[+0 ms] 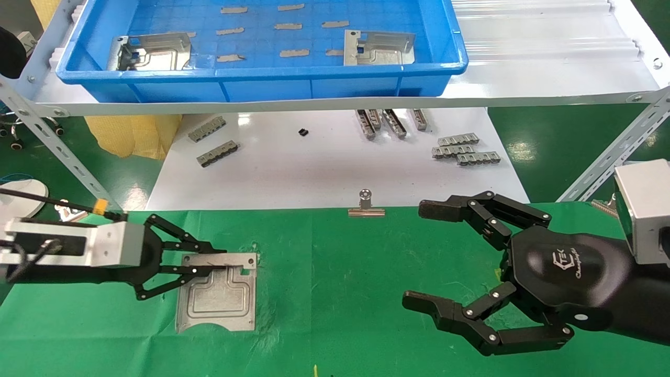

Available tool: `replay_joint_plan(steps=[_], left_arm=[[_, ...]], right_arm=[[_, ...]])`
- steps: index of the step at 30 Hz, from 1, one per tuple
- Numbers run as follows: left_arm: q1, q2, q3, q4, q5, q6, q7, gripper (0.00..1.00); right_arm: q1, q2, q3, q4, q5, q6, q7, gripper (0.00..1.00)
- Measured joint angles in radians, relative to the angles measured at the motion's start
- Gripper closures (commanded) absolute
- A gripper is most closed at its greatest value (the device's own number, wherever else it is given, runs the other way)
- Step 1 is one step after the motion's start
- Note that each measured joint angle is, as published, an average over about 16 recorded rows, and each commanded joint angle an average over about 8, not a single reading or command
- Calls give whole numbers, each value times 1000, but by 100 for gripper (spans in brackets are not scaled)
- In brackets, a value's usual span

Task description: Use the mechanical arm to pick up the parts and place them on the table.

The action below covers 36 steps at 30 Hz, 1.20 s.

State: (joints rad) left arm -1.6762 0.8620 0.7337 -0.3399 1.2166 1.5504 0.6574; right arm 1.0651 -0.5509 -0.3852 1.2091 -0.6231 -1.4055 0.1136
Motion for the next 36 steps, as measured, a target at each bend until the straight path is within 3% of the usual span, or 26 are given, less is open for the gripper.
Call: replay_joint_plan(steps=[6, 7, 20, 36], left_arm=[[-5, 57, 33, 96, 43, -38, 63, 9], [-7, 66, 36, 111, 49, -43, 72, 0], [-40, 120, 54, 232, 75, -26, 142, 0], [-50, 115, 41, 282, 50, 33, 108, 0]], right_arm=[[0, 0, 0, 0, 0, 0, 0, 0], [0, 0, 0, 0, 0, 0, 0, 0], [0, 0, 0, 0, 0, 0, 0, 0], [0, 0, 0, 0, 0, 0, 0, 0]])
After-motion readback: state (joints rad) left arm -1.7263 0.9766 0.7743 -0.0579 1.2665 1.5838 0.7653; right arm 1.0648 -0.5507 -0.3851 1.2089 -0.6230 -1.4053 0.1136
